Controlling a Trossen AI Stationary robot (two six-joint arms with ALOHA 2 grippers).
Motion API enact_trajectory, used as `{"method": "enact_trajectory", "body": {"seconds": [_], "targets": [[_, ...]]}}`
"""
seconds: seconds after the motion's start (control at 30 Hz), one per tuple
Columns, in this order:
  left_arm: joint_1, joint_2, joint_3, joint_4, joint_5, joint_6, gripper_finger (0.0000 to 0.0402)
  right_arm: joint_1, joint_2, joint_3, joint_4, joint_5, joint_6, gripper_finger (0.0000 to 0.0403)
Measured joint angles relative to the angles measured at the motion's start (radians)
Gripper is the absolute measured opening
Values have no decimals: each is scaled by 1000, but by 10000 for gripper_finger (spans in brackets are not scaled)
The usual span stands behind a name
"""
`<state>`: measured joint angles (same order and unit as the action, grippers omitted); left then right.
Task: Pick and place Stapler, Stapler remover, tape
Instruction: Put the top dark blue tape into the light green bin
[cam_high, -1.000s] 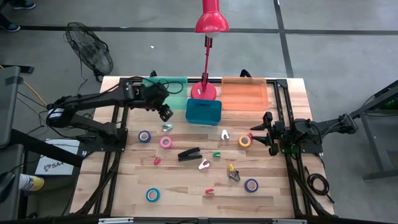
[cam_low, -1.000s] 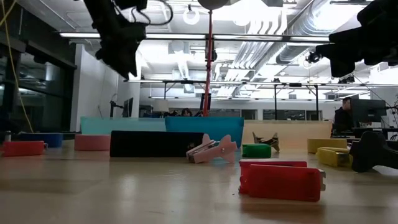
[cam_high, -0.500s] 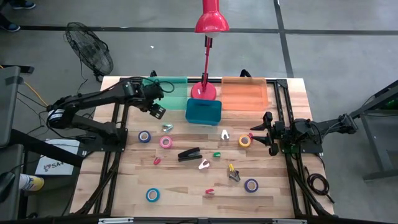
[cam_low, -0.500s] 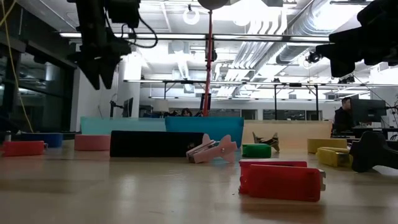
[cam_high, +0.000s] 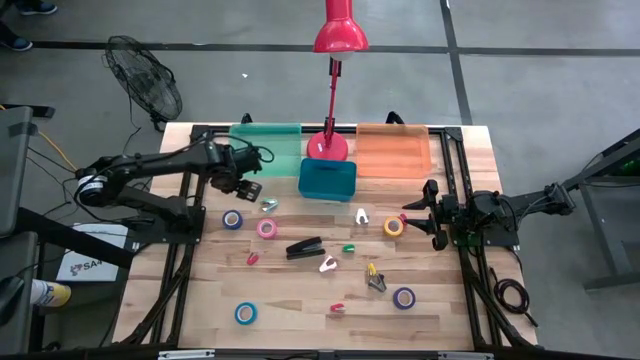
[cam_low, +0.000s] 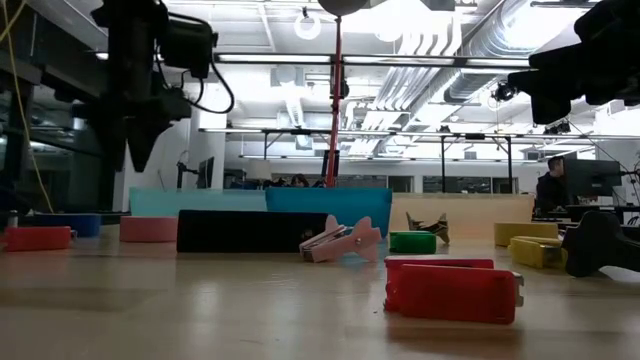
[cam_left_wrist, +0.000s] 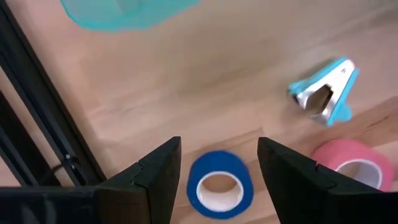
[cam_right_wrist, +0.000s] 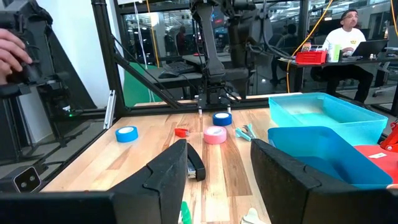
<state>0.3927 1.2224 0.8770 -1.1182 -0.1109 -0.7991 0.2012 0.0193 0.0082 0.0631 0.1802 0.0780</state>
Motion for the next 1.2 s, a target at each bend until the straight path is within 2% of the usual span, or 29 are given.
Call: {"method": "enact_trajectory", "body": {"seconds": [0.3,0.63,1.2], "targets": [[-14,0,-62,2,97,-49,207,0,0,0,0,0,0,170],[-88,0,-153,27,97,-103,207,0,0,0,0,0,0,170],[-86,0,-270,98,102,-151,207,0,0,0,0,0,0,169]]}}
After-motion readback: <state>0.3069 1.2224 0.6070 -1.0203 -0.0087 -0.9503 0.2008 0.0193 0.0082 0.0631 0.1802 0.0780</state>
